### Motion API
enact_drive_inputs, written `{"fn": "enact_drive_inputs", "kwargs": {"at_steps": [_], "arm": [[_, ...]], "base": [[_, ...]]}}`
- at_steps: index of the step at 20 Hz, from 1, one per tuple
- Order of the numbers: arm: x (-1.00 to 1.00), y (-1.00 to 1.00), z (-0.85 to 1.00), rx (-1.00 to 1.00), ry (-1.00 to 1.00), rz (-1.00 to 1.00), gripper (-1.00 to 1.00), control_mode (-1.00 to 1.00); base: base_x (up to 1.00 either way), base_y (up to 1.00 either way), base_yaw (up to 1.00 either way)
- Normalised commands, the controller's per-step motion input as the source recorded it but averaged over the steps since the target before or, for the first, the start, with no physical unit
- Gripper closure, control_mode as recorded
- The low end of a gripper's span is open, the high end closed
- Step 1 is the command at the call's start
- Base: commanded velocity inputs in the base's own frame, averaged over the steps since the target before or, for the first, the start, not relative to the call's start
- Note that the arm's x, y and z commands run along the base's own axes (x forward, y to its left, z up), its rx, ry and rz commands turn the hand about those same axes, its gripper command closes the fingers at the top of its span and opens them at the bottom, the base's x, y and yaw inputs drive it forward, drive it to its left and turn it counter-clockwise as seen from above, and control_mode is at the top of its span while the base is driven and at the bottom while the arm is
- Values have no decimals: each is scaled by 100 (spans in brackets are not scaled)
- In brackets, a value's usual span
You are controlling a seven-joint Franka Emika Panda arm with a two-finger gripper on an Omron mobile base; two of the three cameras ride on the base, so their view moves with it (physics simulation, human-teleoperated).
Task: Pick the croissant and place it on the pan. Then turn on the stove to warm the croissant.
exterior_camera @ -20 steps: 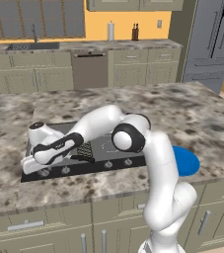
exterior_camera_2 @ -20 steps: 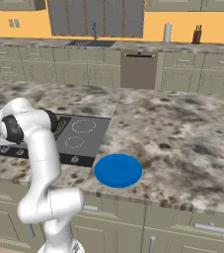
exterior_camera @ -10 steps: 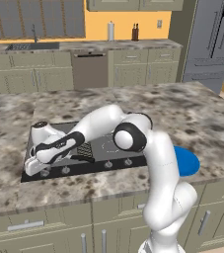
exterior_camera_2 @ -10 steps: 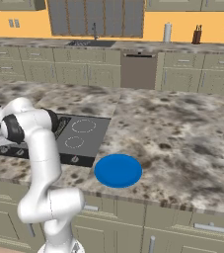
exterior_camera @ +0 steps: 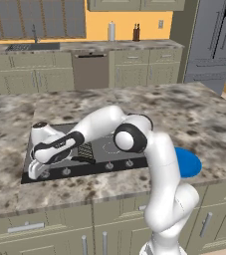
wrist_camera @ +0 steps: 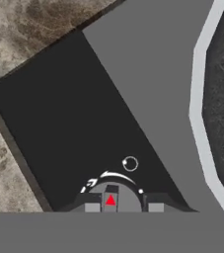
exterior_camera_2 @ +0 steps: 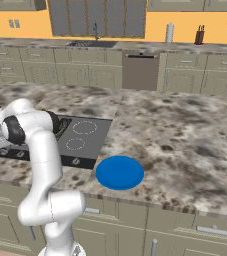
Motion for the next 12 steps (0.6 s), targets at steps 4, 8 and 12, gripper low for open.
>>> {"fn": "enact_drive_inputs", "kwargs": {"at_steps": [4, 8, 12], "arm": [[-36, 0, -47, 0, 0, 40, 100, -100], [-35, 0, -46, 0, 0, 39, 100, -100], [-34, 0, -48, 0, 0, 39, 100, -100]], "base": [[0, 0, 0], [0, 0, 0], [0, 0, 0]]}}
